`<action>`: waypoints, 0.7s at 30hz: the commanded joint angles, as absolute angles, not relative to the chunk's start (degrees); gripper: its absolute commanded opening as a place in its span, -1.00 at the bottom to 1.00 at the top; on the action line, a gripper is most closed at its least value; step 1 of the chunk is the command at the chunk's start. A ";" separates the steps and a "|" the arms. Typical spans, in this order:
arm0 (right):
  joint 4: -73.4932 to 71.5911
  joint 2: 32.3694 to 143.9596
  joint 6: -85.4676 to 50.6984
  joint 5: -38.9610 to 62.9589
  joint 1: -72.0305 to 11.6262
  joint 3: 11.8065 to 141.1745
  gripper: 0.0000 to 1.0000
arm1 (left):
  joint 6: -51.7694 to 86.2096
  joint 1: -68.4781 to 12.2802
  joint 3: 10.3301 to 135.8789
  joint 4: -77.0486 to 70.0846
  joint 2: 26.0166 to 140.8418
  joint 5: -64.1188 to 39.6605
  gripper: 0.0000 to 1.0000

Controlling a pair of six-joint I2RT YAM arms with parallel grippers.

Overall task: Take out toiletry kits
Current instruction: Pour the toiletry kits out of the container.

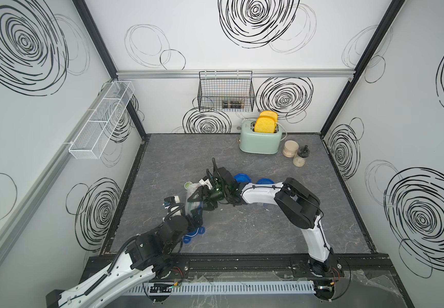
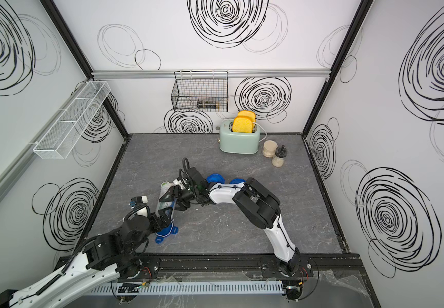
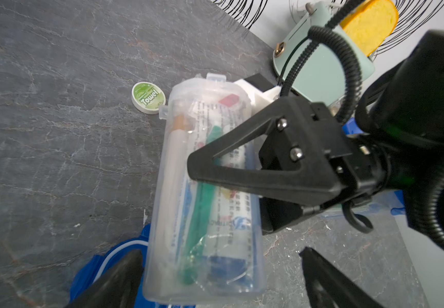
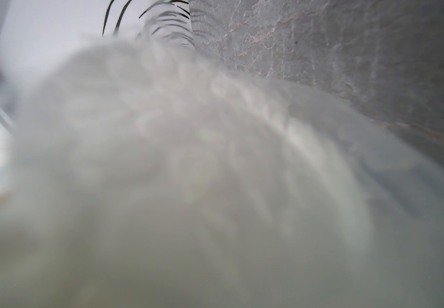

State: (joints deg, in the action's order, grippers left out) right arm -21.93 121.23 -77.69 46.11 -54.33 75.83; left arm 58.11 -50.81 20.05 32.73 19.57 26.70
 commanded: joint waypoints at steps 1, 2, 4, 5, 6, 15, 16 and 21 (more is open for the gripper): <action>-27.37 118.63 -79.17 48.65 -54.05 75.50 0.25 | 60.09 -51.46 17.75 30.85 19.06 26.01 0.92; -27.42 118.64 -79.27 48.76 -54.05 75.42 0.26 | 60.28 -51.50 17.31 30.73 18.62 26.02 0.92; -27.55 118.60 -79.20 48.95 -54.04 75.30 0.26 | 59.75 -51.51 16.47 29.88 17.61 25.94 0.94; -27.66 118.60 -79.31 48.98 -54.04 75.22 0.26 | 59.50 -51.50 16.18 29.48 17.28 26.01 0.94; -27.91 118.63 -79.43 49.04 -54.04 75.10 0.26 | 59.50 -51.50 15.97 29.14 17.14 26.17 0.94; -28.71 118.40 -79.96 49.46 -54.05 74.27 0.28 | 56.56 -51.24 15.83 25.69 18.09 25.99 0.85; -28.84 118.42 -80.02 49.57 -54.06 74.19 0.28 | 56.36 -51.16 15.87 25.34 18.34 25.86 0.83; -28.83 118.12 -80.02 49.55 -54.05 73.97 0.32 | 56.30 -50.99 15.56 24.33 19.83 24.78 0.50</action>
